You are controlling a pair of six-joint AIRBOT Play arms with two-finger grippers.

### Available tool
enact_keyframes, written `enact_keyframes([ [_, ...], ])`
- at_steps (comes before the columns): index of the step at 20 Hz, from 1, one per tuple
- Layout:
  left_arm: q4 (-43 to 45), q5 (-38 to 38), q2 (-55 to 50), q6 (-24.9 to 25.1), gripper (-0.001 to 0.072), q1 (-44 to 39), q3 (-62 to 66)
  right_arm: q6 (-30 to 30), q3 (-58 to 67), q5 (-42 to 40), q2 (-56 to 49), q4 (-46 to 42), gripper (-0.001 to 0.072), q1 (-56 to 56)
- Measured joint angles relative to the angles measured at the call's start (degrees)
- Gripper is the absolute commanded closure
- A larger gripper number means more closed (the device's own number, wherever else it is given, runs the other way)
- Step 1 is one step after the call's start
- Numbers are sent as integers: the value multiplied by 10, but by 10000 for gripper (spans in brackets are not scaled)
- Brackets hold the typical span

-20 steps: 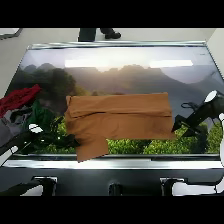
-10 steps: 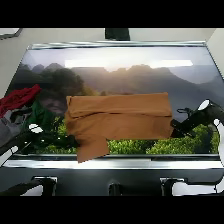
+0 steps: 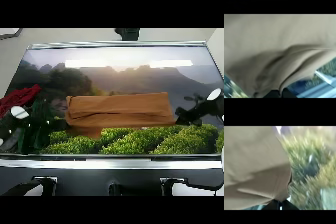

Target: Fold the shirts.

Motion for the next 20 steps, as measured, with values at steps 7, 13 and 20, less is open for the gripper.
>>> enact_keyframes([
  [7,37,-10,-172,-29,682,3,234,49,200,-67,-117,-26,666,70],
  [13,42,-26,-315,-55,464,3,344,96,261,-102,-214,-7,612,90],
  [20,33,-83,-343,-77,36,24,379,93,301,-72,-228,38,29,52],
])
